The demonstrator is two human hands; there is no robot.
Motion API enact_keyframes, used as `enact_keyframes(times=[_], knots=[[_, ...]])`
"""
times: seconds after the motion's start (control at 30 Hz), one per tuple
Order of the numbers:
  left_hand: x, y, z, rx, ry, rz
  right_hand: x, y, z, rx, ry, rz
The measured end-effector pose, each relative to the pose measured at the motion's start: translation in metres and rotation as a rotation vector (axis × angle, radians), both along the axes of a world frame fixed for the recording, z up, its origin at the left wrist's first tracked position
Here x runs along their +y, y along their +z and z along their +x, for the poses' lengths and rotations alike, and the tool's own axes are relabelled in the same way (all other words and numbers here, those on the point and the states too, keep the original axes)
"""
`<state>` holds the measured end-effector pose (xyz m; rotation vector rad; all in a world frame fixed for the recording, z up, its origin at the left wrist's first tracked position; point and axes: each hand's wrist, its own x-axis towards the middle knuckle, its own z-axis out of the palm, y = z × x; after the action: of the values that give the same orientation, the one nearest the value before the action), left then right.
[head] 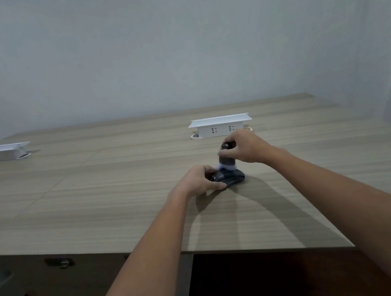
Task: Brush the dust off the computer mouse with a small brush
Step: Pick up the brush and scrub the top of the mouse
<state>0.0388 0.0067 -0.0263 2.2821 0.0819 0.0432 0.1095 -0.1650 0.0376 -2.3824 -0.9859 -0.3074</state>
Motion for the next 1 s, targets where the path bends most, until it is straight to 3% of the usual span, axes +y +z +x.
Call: enact_keyframes(times=[0.1,0.3,0.43,0.83,1.0], knots=[[0.0,0.001,0.0,0.003,-0.001,0.001,0.001,0.001,-0.001,0.029,-0.018,-0.083],[0.0,0.0,-0.001,-0.007,0.005,0.009,0.002,0.005,-0.003,0.049,-0.003,-0.017],[-0.001,-0.001,-0.001,-0.016,-0.014,0.004,-0.001,0.007,-0.003,0.035,-0.079,-0.121],[-0.008,-0.005,-0.007,-0.077,0.068,-0.026,-0.013,-0.008,0.0,0.067,-0.025,0.079],[-0.01,-0.005,-0.008,-0.076,0.103,-0.044,-0.019,-0.01,0.003,0.01,-0.079,0.01]])
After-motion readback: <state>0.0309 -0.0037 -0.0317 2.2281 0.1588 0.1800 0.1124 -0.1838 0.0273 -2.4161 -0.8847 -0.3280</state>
